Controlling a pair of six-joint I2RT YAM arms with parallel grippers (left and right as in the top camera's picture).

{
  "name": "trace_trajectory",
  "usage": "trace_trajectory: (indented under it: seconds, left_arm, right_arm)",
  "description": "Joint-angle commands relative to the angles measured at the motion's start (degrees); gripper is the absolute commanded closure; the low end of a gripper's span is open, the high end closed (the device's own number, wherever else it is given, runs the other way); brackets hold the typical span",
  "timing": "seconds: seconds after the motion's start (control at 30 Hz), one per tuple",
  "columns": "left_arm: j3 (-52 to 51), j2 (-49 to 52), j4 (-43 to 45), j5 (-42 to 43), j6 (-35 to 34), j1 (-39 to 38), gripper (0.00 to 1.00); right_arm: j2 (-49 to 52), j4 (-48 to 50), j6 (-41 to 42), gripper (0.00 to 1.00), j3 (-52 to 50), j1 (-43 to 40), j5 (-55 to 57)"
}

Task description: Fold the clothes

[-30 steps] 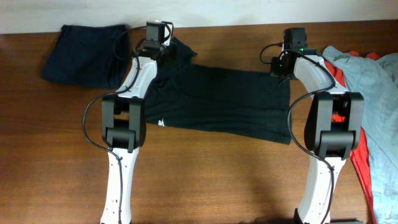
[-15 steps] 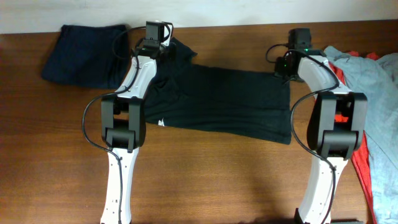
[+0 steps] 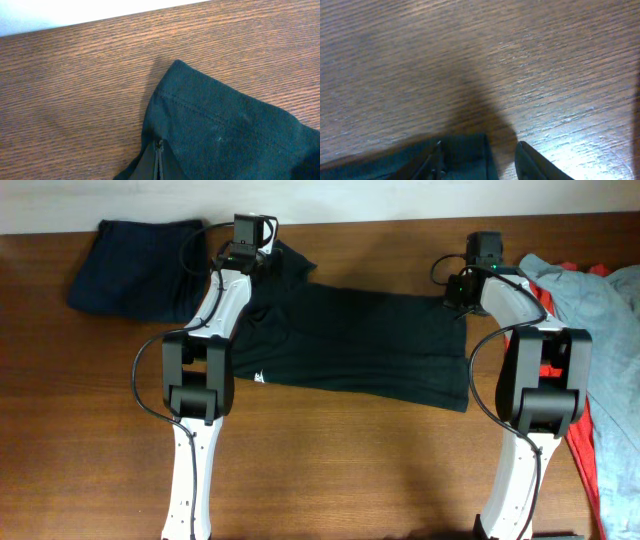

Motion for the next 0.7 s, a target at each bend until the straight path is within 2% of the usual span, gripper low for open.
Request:
trace_trajectory:
  seconds: [0.0,0.07,0.13,0.17,0.67]
  left_arm:
    - [1.0,2.3,-1.2,0.2,0.7,0.2,0.99]
    - [1.5,2.3,-1.5,0.2,0.7,0.2,0.99]
    - [2.4,2.3,-2.3,0.2,0.7,0.2,0.99]
    - [3.1,2.3,-2.9,0.2,0.7,0.2,0.99]
    - [18.7,2.3,-17.4,0.2,2.5,0.3,0.99]
  right_arm:
    - [0.5,1.2,-1.2,0.62,-1.6,0.0,-3.7]
    - [0.5,2.0,-2.1,0.76,-1.6,0.0,-6.0]
    - [0.5,2.3,-2.0,0.94,-1.6,0.0,-7.3]
    - [0.5,2.2,-2.0,0.96,-1.6,0.0,-7.5]
    - [-2.4,1.3,-4.6,0.96,-1.6,0.0,-8.3]
